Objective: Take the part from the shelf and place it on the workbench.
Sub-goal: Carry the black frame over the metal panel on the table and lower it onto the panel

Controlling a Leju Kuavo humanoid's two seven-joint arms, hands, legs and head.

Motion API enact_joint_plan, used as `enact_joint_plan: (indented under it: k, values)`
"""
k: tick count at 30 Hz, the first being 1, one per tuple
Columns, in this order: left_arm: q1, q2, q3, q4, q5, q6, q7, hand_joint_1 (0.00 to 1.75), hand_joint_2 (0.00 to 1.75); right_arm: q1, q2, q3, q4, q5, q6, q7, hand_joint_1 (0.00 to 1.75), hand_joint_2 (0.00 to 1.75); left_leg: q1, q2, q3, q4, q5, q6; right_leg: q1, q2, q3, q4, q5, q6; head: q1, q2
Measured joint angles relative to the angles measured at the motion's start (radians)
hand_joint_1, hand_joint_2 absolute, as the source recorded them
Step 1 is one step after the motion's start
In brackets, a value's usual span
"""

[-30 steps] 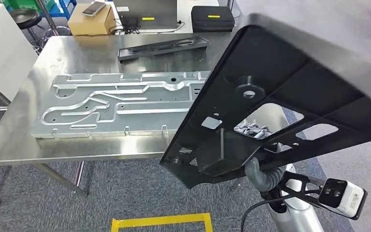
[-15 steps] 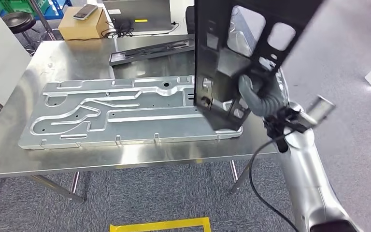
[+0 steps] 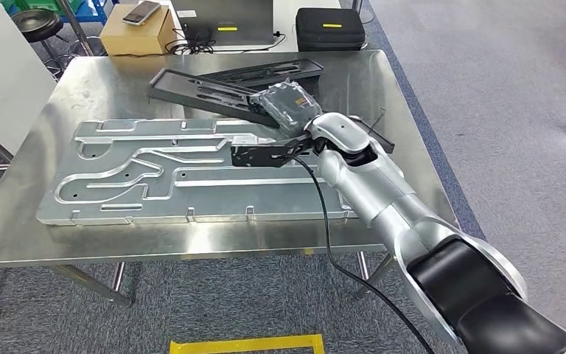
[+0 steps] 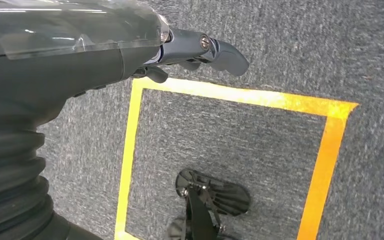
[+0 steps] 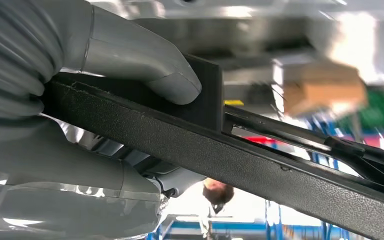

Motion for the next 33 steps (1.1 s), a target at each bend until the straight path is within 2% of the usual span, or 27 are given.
enact_joint_plan:
  k: [1,2,4,6,7,9,10,11,12,14,15,16,19,21,22,24,25,26,27,28,30,31,32,33]
  values:
    - [0.000,-0.001,0.000,0.000,-0.004,-0.002,0.000,0.00,1.75,-0.014,0.014,0.029,0.045,0.031,0.000,0.019,1.75,1.75,-0.001,-0.002,-0.001,0.001,-0.002,-0.005,0.003,0.000,0.015,-0.038,0.010,-0.004,0.000,0.000]
    - [0.000,-0.001,0.001,0.000,-0.007,-0.004,0.000,0.00,1.75,-0.024,0.027,0.055,0.083,0.056,0.000,0.036,1.75,1.75,-0.001,-0.002,-0.002,0.000,-0.003,-0.011,0.005,0.000,0.021,-0.053,0.008,-0.007,0.000,0.000]
    - [0.001,-0.002,0.002,0.000,-0.012,-0.006,-0.001,0.00,1.75,-0.032,0.049,0.102,0.146,0.101,0.000,0.065,1.75,1.75,0.001,-0.002,-0.002,-0.003,-0.005,-0.022,0.007,0.001,0.023,-0.062,0.009,-0.016,0.000,0.000]
    - [0.001,-0.003,0.002,0.000,-0.018,-0.009,-0.002,0.00,1.75,-0.037,0.072,0.141,0.198,0.143,-0.001,0.099,1.75,1.75,0.004,0.001,-0.014,0.028,-0.027,-0.033,0.004,0.001,0.030,-0.072,0.012,-0.029,0.000,0.000]
    - [0.001,-0.003,0.002,0.000,-0.021,-0.010,-0.002,0.00,1.75,-0.037,0.084,0.159,0.221,0.162,-0.002,0.115,1.75,1.75,0.005,0.002,-0.034,0.073,-0.053,-0.037,0.002,0.001,0.033,-0.076,0.012,-0.034,0.000,0.000]
    - [-0.001,-0.003,0.004,0.000,-0.026,-0.014,-0.002,0.00,1.75,-0.029,0.104,0.193,0.261,0.187,-0.007,0.141,1.75,1.75,0.005,0.003,-0.099,0.208,-0.112,-0.044,0.004,0.002,0.037,-0.076,0.010,-0.041,0.000,0.000]
    - [-0.002,-0.003,0.005,0.000,-0.027,-0.018,-0.002,0.00,1.75,-0.021,0.111,0.206,0.278,0.195,-0.010,0.150,1.75,1.75,0.005,0.003,-0.129,0.264,-0.128,-0.046,0.005,0.002,0.039,-0.076,0.008,-0.042,0.000,0.000]
    - [-0.002,-0.002,0.006,0.000,-0.029,-0.022,-0.002,0.00,1.75,-0.012,0.116,0.217,0.293,0.199,-0.015,0.157,1.75,1.75,0.005,0.004,-0.145,0.286,-0.125,-0.047,0.006,0.002,0.041,-0.076,0.006,-0.042,0.000,0.000]
    - [-0.002,-0.002,0.007,0.000,-0.032,-0.026,-0.002,0.00,1.75,-0.004,0.121,0.224,0.305,0.202,-0.020,0.162,1.75,1.75,0.006,0.004,-0.139,0.266,-0.101,-0.048,0.006,0.003,0.043,-0.075,0.004,-0.041,0.000,0.000]
    - [-0.003,0.002,0.009,0.000,-0.040,-0.035,-0.002,0.00,1.75,0.008,0.127,0.235,0.322,0.205,-0.036,0.166,1.75,1.75,0.009,0.004,-0.083,0.134,-0.026,-0.045,0.006,0.004,0.048,-0.070,-0.003,-0.036,0.000,0.000]
    - [-0.004,0.004,0.009,0.000,-0.044,-0.038,-0.003,0.00,1.75,0.011,0.128,0.238,0.329,0.206,-0.050,0.166,1.75,1.75,0.008,0.004,-0.052,0.067,0.000,-0.042,0.008,0.005,0.048,-0.066,-0.007,-0.032,0.000,0.000]
    - [-0.005,0.006,0.009,0.000,-0.047,-0.040,-0.004,0.00,1.75,0.014,0.130,0.241,0.334,0.207,-0.064,0.165,1.75,1.75,0.007,0.004,-0.032,0.024,0.013,-0.038,0.010,0.006,0.047,-0.064,-0.010,-0.028,0.000,0.000]
    - [-0.008,0.010,0.009,0.000,-0.057,-0.041,-0.009,0.00,1.75,0.029,0.130,0.242,0.349,0.210,-0.108,0.158,1.75,1.75,0.005,0.002,-0.021,0.003,0.011,-0.022,0.014,0.007,0.046,-0.064,-0.013,-0.015,0.000,0.000]
    - [-0.008,0.011,0.009,0.000,-0.064,-0.038,-0.016,0.00,1.75,0.039,0.130,0.242,0.356,0.212,-0.139,0.150,1.75,1.75,0.010,0.003,-0.016,-0.004,0.013,-0.011,0.013,0.006,0.039,-0.041,-0.032,-0.004,0.000,0.000]
    - [-0.009,0.011,0.009,0.000,-0.066,-0.036,-0.019,0.00,1.75,0.042,0.130,0.242,0.359,0.213,-0.154,0.146,1.75,1.75,0.012,0.004,-0.013,-0.007,0.014,-0.005,0.013,0.005,0.022,-0.003,-0.055,0.001,0.000,0.000]
    - [-0.010,0.011,0.009,0.000,-0.072,-0.034,-0.029,0.00,1.75,0.053,0.130,0.242,0.365,0.214,-0.183,0.140,1.75,1.75,0.012,0.005,-0.012,-0.008,0.013,0.001,0.009,0.004,-0.041,0.124,-0.115,0.008,0.000,0.000]
    - [-0.010,0.011,0.009,0.000,-0.075,-0.034,-0.033,0.00,1.75,0.063,0.129,0.242,0.369,0.215,-0.194,0.137,1.75,1.75,0.012,0.006,-0.012,-0.008,0.013,0.002,0.007,0.004,-0.074,0.186,-0.135,0.010,0.000,0.000]
    - [-0.009,0.011,0.009,0.000,-0.078,-0.034,-0.037,0.00,1.75,0.072,0.129,0.241,0.372,0.215,-0.203,0.134,1.75,1.75,0.011,0.005,-0.011,-0.007,0.012,0.002,0.005,0.004,-0.096,0.221,-0.138,0.012,0.000,0.000]
    - [-0.008,0.011,0.009,0.000,-0.083,-0.034,-0.040,0.00,1.75,0.081,0.128,0.239,0.376,0.214,-0.212,0.130,1.31,1.31,0.011,0.005,-0.010,-0.006,0.011,0.002,0.004,0.004,-0.098,0.218,-0.122,0.012,0.000,0.000]
    - [-0.008,0.011,0.009,0.000,-0.087,-0.035,-0.043,0.00,1.75,0.086,0.127,0.236,0.378,0.214,-0.221,0.126,0.87,0.87,0.011,0.004,-0.009,-0.004,0.009,0.000,0.003,0.003,-0.080,0.173,-0.089,0.010,0.000,0.000]
    - [-0.008,0.011,0.009,0.000,-0.097,-0.036,-0.048,0.00,1.75,0.088,0.124,0.228,0.382,0.215,-0.238,0.117,0.00,0.00,0.010,0.003,-0.007,0.001,0.003,-0.006,0.004,0.002,-0.016,0.032,-0.020,0.002,0.000,0.000]
    - [-0.008,0.012,0.009,0.000,-0.100,-0.036,-0.050,0.00,1.75,0.088,0.123,0.223,0.383,0.216,-0.246,0.113,0.00,0.00,0.008,0.003,-0.008,0.003,0.001,-0.010,0.006,0.002,0.008,-0.020,-0.002,-0.002,0.000,0.000]
    - [-0.009,0.012,0.009,0.000,-0.104,-0.035,-0.051,0.00,1.75,0.089,0.121,0.218,0.384,0.216,-0.253,0.109,0.00,0.00,0.006,0.003,-0.008,0.004,-0.001,-0.015,0.008,0.002,0.020,-0.048,0.005,-0.006,0.000,0.000]
    - [-0.009,0.013,0.008,0.000,-0.109,-0.032,-0.051,0.00,1.75,0.091,0.119,0.213,0.386,0.214,-0.260,0.105,0.00,0.00,0.005,0.003,-0.008,0.003,-0.001,-0.020,0.011,0.003,0.022,-0.054,0.002,-0.010,0.000,0.000]
